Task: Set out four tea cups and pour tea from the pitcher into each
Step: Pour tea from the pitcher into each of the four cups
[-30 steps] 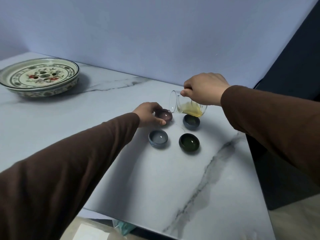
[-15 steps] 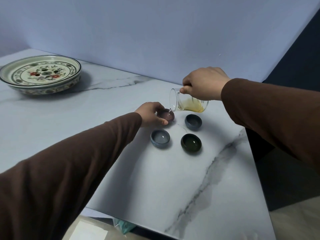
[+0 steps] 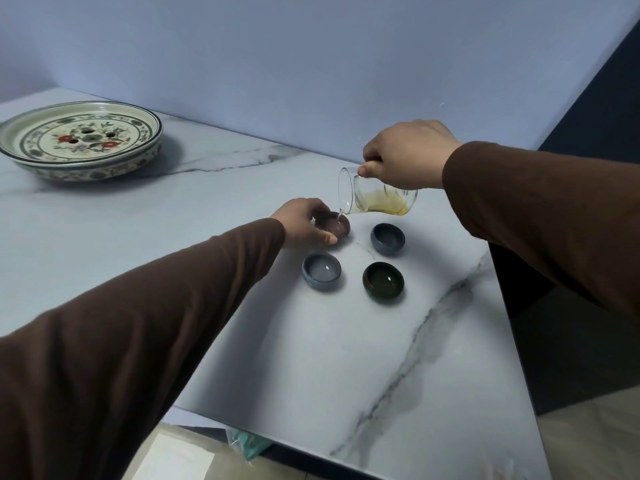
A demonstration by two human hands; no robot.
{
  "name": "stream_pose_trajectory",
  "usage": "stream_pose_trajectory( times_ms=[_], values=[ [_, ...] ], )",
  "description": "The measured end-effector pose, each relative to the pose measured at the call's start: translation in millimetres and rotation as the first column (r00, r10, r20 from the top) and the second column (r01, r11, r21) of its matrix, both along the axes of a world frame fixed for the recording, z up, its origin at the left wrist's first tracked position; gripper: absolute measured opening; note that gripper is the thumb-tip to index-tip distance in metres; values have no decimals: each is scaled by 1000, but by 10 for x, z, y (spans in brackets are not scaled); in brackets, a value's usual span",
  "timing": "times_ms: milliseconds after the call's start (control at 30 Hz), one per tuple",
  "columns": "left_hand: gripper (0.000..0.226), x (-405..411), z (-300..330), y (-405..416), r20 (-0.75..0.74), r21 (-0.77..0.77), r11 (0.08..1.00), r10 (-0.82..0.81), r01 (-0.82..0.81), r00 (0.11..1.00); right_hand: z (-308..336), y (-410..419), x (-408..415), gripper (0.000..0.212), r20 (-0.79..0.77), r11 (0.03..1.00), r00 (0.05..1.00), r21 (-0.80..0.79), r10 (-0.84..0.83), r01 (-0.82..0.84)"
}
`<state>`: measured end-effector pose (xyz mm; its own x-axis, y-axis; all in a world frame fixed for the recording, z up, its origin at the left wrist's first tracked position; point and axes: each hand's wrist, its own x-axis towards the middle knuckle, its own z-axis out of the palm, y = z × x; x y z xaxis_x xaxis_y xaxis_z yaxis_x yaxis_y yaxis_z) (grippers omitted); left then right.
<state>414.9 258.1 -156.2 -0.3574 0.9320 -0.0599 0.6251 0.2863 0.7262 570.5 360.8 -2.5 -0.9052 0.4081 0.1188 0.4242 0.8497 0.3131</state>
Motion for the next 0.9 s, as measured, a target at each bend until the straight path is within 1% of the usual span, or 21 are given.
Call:
stream_pose_trajectory(
  times_ms=[400, 567, 633, 733, 800, 900],
  values=[
    [64, -13, -5, -3, 7, -4, 1000, -4, 4, 1000, 17, -50, -13, 44, 1, 1000, 1000, 5, -7, 7],
    [62, -9, -15, -2, 18, 2, 1000, 14, -14, 1000, -28, -19, 48, 41, -26, 998, 999, -36, -43, 42],
    [64, -3, -7, 2, 16, -7, 1000, 18, -18, 1000, -66, 20, 114, 40, -55, 991, 994, -99, -97, 91],
    [65, 5, -8, 4, 3, -22, 999, 32, -32, 999, -134, 86, 247, 36, -116, 945, 968, -269, -223, 185],
    [69, 30, -7, -4, -7, -33, 999, 43, -43, 999, -182, 112, 348, 36, -164, 890, 938, -400, -305, 220],
    [86, 68, 16, -34, 24, -42, 998, 47, -46, 999, -259, 111, 489, 36, -246, 787, 883, -586, -400, 194]
  ],
)
